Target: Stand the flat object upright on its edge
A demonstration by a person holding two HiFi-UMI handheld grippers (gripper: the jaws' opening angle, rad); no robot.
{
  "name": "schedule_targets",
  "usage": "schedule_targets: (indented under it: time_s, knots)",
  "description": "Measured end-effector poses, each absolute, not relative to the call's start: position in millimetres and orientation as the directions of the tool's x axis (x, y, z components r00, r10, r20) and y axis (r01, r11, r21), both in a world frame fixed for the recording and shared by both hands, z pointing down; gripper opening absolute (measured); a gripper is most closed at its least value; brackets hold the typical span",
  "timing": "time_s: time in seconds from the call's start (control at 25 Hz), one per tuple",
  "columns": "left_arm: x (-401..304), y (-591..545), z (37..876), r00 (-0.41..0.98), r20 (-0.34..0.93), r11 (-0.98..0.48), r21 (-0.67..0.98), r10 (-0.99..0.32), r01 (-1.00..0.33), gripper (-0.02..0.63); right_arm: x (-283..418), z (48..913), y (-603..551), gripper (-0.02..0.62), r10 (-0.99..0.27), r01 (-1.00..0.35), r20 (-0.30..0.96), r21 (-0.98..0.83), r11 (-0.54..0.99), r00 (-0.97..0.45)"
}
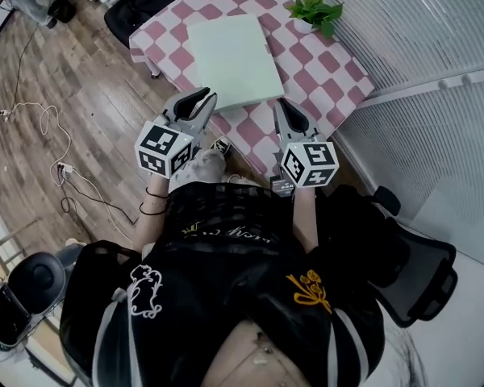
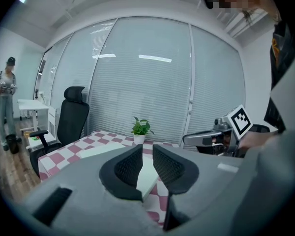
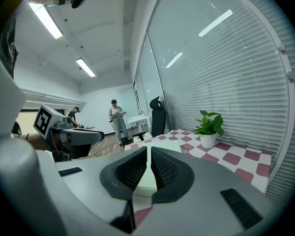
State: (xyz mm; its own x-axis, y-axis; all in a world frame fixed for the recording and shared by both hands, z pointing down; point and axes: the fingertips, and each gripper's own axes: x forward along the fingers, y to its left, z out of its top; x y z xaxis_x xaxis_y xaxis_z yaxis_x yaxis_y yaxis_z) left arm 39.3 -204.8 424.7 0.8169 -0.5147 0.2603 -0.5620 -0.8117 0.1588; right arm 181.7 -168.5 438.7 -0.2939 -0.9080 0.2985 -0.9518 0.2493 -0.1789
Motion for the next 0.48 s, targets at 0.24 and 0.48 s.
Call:
schedule_targets:
  time_s: [0.24,0.48]
  knots:
    - [28.4,-229.3,442.8,0.811,0.287,-0.798,0.193,-0.511,-0.571,0.072,186.2,449.3,-197.7,0.029,-0.901,-0.959,0.332,-0.159,0.237,-0.278]
    - [20.9,-248.7,467.4,0.799,0.323,-0.773,0.240,-0.507,-0.587,0.072,191.8,466.7,-232.7,0.029,-0.877,-0.955,0.379,-0.157,0.253,-0.294]
